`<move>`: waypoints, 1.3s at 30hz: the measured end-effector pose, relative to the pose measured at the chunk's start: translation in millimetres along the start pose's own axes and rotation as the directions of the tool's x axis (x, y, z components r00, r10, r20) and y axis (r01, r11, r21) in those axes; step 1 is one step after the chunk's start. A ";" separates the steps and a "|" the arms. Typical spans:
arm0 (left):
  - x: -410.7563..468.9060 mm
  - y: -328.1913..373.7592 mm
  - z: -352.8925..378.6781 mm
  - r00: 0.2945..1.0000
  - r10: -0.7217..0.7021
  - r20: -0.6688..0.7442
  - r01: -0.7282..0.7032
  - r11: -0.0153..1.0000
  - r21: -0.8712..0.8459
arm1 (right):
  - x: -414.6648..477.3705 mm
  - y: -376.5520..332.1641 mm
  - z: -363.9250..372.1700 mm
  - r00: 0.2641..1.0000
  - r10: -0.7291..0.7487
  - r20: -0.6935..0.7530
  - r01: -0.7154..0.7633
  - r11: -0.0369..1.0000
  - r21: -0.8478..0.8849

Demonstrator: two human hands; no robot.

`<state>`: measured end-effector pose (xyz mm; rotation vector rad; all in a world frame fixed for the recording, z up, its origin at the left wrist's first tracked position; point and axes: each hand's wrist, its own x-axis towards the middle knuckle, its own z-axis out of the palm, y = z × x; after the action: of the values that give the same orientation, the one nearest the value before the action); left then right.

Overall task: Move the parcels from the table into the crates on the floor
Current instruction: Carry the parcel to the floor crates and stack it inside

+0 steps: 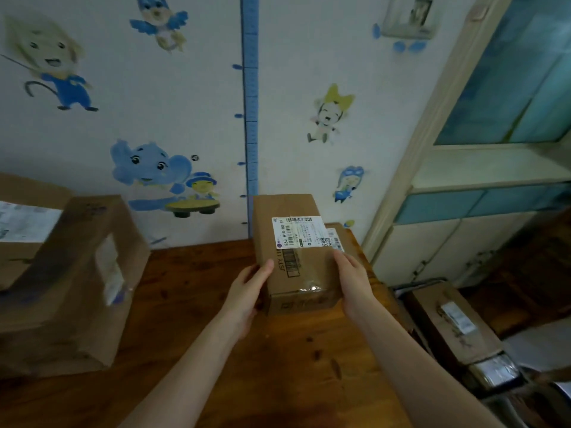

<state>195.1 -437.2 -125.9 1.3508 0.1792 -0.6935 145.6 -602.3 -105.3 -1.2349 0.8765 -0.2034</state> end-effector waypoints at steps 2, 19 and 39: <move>16.4 -8.6 30.6 1.000 -0.025 -0.011 0.024 0.998 -0.060 | 26.5 -7.7 -21.9 1.000 0.012 -0.006 -0.012 1.000 -0.007; 146.9 -63.3 168.4 0.995 -0.056 -0.087 0.056 0.998 0.001 | 184.5 -26.8 -111.1 0.990 0.139 0.030 -0.138 0.990 -0.036; 179.1 -88.1 163.7 0.990 -0.064 -0.123 0.073 0.995 0.073 | 216.9 -2.5 -109.6 0.987 0.148 0.066 -0.144 0.988 -0.060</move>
<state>244.1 -658.3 -249.8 1.4676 0.2994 -0.6825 217.2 -808.9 -211.6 -1.2154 0.9127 -0.0183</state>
